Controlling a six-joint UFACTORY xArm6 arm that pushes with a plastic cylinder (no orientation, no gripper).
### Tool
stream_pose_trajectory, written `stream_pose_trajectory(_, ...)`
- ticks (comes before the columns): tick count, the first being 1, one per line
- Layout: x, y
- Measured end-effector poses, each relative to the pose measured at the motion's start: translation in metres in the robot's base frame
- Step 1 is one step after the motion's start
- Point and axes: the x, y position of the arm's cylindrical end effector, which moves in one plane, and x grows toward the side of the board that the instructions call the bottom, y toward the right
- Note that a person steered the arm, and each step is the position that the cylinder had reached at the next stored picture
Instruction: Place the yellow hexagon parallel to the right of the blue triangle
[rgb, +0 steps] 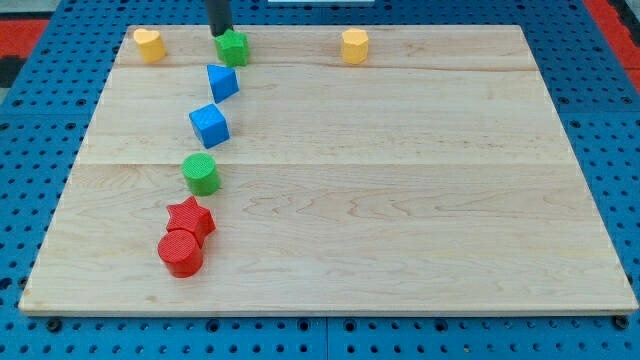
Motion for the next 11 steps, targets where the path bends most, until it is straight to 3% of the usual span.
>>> stream_pose_trajectory(1,0.000,0.001)
stream_pose_trajectory(2,-0.015,0.037)
stream_pose_trajectory(5,-0.006,0.166)
stream_pose_trajectory(6,0.030,0.141)
stream_pose_trajectory(8,-0.001,0.172)
stream_pose_trajectory(9,0.000,0.216)
stream_pose_trajectory(10,0.053,0.172)
stream_pose_trajectory(11,0.055,0.150)
